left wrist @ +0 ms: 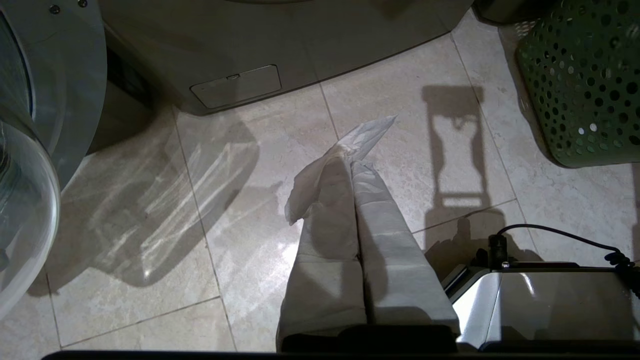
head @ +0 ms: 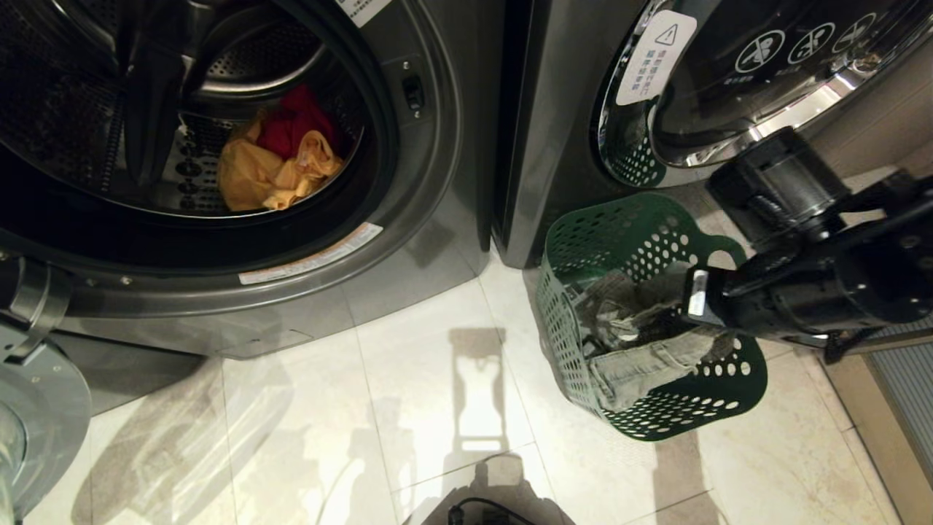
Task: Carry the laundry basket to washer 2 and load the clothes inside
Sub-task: Place the clothes into the washing machine
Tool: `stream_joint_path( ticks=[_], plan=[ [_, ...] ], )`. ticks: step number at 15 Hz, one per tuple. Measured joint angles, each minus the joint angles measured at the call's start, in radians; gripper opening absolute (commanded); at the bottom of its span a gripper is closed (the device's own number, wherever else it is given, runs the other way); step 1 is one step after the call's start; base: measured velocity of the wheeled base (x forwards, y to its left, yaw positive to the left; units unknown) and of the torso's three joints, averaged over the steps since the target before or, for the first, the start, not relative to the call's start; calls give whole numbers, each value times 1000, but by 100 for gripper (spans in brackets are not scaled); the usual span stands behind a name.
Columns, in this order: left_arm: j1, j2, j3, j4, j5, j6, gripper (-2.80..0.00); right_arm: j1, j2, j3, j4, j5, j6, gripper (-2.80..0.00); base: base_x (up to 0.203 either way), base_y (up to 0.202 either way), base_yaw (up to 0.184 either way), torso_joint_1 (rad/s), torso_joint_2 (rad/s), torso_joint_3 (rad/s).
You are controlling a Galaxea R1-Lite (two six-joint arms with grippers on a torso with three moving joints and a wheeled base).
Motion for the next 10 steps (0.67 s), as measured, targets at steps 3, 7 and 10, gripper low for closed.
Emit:
stream_joint_path(
  ticks=[3,7,10],
  plan=[
    [0,0,0,-1,0,1,-280,8,-121,18,37,-16,-42,-280,0,0,0,0,0,0],
    [0,0,0,-1,0,1,-280,91,-216,-86,39,-17,-81,-280,0,0,0,0,0,0],
    [0,0,0,-1,0,0,-280,153,-238,-206,16,-16,-148,-280,0,0,0,0,0,0]
  ],
)
